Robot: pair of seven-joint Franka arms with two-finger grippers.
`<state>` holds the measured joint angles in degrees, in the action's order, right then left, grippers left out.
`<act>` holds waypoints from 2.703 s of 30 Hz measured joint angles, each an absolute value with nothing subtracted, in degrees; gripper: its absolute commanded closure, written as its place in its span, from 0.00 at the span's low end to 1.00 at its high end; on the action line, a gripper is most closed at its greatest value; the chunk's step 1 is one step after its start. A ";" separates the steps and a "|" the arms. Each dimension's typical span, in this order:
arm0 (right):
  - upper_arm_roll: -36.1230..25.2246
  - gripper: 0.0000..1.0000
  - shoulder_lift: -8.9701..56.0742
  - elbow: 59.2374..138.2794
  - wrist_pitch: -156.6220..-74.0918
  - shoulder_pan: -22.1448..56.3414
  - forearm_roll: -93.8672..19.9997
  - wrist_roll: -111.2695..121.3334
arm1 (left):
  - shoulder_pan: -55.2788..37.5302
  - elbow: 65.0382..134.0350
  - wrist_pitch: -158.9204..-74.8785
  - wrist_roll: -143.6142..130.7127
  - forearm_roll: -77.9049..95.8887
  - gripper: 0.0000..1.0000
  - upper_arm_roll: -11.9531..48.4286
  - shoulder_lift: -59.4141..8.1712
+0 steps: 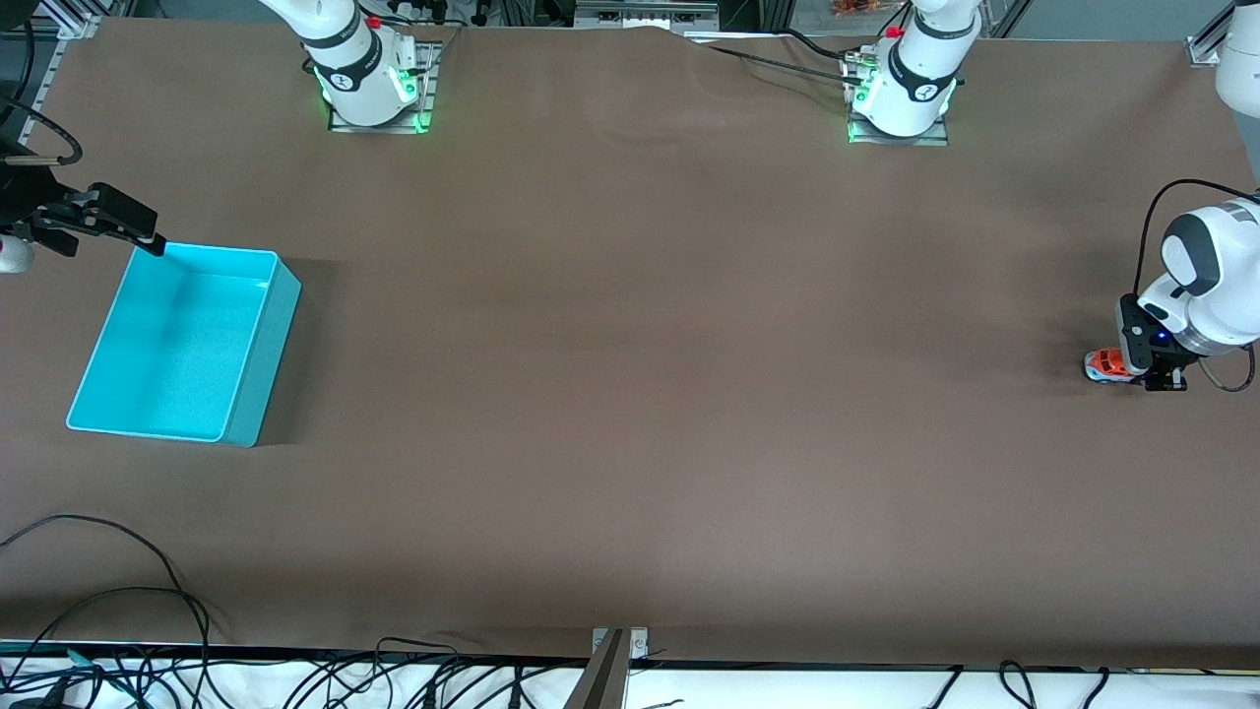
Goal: Wind up bus and store in blue box
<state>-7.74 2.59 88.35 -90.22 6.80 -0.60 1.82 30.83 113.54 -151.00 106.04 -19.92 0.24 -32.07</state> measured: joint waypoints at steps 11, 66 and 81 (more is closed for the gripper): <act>-7.74 0.00 2.59 88.35 -90.22 6.80 -0.60 1.82 | 30.88 113.48 -150.99 106.05 -19.93 0.00 0.25 -32.09; -7.59 0.00 2.59 88.35 -90.14 6.82 -0.60 1.82 | 30.54 91.42 -109.09 87.69 -12.54 0.00 8.97 -20.52; -7.58 0.00 2.59 88.35 -90.13 6.82 -0.60 1.82 | 26.80 75.98 -90.13 67.08 -7.92 0.00 10.53 -19.91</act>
